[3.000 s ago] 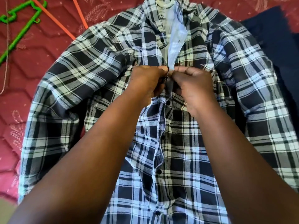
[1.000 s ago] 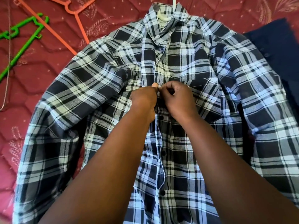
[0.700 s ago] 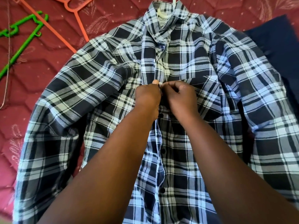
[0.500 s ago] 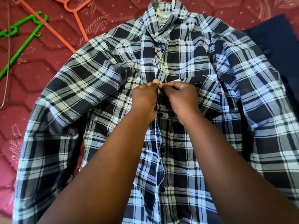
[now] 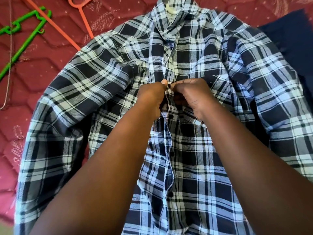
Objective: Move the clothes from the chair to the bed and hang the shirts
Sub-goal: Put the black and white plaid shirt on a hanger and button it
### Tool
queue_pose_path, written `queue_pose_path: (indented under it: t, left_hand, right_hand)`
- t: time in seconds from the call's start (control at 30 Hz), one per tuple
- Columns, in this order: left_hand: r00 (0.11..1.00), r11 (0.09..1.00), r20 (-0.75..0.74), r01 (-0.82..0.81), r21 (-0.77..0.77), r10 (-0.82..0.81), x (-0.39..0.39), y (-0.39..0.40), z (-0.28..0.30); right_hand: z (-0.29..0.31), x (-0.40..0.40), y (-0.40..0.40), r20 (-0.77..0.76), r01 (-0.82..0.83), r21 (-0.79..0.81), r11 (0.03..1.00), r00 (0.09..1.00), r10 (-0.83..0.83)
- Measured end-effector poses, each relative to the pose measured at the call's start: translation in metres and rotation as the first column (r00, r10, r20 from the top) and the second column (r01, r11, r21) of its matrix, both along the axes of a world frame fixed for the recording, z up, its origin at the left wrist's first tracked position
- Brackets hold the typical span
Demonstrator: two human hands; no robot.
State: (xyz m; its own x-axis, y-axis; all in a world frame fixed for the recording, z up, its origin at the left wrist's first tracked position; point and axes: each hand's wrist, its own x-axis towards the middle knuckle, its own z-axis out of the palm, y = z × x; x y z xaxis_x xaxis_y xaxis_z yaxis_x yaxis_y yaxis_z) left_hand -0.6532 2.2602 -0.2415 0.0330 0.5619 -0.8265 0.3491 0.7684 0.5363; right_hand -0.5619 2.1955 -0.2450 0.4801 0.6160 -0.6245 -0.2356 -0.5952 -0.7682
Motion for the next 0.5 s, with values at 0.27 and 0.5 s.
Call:
queue_pose_path:
  t: [0.27,0.5]
  left_hand:
    - [0.997,0.997,-0.027,0.07,0.045,-0.069,0.004,0.0,0.002]
    - [0.997,0.968,-0.016,0.08,0.237,-0.079,0.005,-0.013,-0.006]
  right_hand:
    - [-0.004,-0.013,0.002,0.254,-0.05,0.038,0.998,0.967,0.039]
    - [0.001,-0.05,-0.016,0.545,-0.058,0.078,0.995,0.839,0.006]
